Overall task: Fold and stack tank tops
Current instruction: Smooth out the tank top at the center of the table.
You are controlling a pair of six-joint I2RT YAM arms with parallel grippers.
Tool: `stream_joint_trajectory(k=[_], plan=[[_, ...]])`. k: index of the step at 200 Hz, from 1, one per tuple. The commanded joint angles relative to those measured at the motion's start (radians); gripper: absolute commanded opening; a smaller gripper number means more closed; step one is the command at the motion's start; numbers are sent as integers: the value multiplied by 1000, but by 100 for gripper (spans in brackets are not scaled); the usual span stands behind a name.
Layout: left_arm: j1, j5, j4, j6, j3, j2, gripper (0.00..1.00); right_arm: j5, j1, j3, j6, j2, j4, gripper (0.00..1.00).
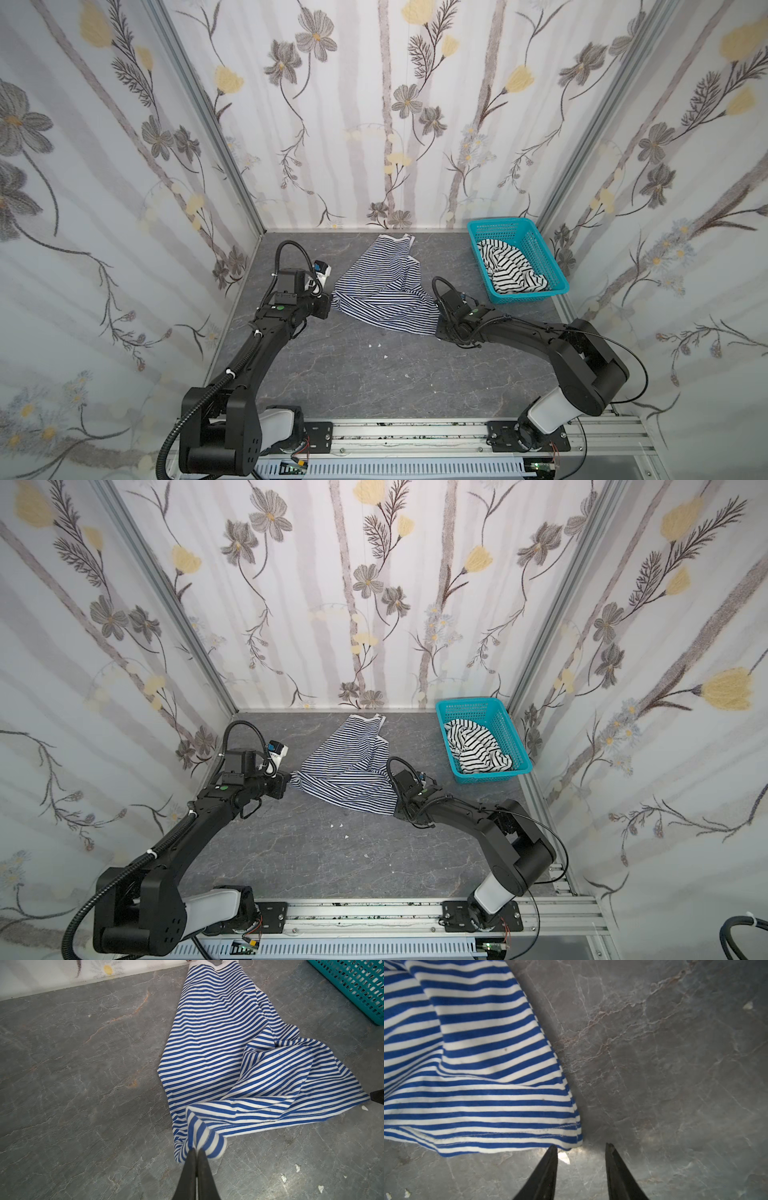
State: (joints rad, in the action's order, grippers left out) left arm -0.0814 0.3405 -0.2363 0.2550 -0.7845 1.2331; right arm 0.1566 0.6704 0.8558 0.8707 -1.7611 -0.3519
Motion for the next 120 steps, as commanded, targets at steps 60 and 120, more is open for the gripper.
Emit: stream_joint_trajectory(k=[60,120], plan=[[0,-18,17,3,18,-12,0,-55,-14,-5,14,-73,127,37],[0,-33,18,4,24,-18,0,-52,-13,-12,-2,-73,111,26]])
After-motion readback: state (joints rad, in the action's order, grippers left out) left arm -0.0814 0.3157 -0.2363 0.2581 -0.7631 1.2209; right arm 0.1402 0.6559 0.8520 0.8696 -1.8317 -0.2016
